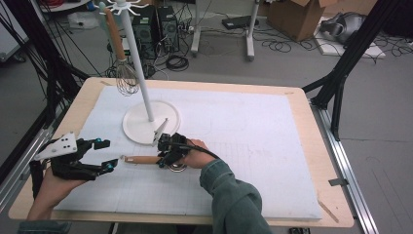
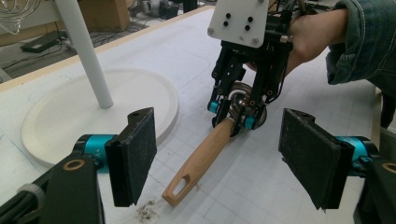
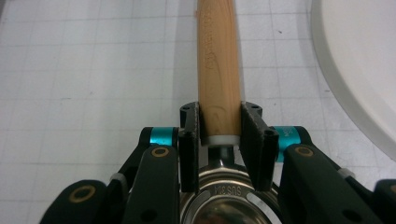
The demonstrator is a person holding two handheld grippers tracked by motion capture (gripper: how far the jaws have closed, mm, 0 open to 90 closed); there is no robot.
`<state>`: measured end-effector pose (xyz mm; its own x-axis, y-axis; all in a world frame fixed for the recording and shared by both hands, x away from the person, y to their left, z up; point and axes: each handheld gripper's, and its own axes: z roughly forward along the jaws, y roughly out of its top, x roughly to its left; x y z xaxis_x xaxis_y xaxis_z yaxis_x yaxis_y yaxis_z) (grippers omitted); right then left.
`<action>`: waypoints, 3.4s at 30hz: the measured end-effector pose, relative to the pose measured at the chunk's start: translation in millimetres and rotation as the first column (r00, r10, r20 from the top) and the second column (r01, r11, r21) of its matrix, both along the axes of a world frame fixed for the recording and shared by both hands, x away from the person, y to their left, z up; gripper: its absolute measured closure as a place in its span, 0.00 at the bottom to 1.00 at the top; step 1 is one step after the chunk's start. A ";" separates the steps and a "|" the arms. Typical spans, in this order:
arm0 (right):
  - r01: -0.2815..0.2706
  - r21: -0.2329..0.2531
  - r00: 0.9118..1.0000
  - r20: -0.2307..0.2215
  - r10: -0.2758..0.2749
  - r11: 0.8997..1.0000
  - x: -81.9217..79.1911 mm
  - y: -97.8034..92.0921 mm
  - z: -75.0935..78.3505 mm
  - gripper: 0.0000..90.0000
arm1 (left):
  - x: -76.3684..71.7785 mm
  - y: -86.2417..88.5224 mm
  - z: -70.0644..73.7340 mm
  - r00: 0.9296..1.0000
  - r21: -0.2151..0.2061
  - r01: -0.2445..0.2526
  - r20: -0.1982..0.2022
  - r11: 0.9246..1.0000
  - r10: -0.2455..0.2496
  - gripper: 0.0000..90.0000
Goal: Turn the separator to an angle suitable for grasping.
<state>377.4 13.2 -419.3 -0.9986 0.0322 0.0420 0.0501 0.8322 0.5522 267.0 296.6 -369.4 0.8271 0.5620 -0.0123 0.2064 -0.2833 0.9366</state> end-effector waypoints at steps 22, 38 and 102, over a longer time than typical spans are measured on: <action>0.035 -0.014 0.999 0.009 -0.035 0.999 -1.4 0.4 -3.6 0.78 | 0.5 1.2 0.2 1.000 -0.007 0.002 -0.001 1.000 -0.002 0.31; 0.038 0.067 0.999 -0.002 -0.038 0.997 -3.5 -13.2 4.7 0.78 | 2.7 4.0 -6.5 1.000 -0.017 -0.007 -0.018 1.000 0.007 0.32; 0.054 0.311 0.993 0.083 -0.083 0.949 -25.4 -67.4 24.5 0.78 | 33.8 -63.8 -34.9 0.990 -0.039 0.092 -0.101 0.995 -0.095 0.41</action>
<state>352.0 -54.3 -394.8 -0.9943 0.1010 -0.0330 0.0366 0.6176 0.7856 300.8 232.8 -404.3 0.8693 0.4802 -0.1172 0.2758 -0.2744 0.9212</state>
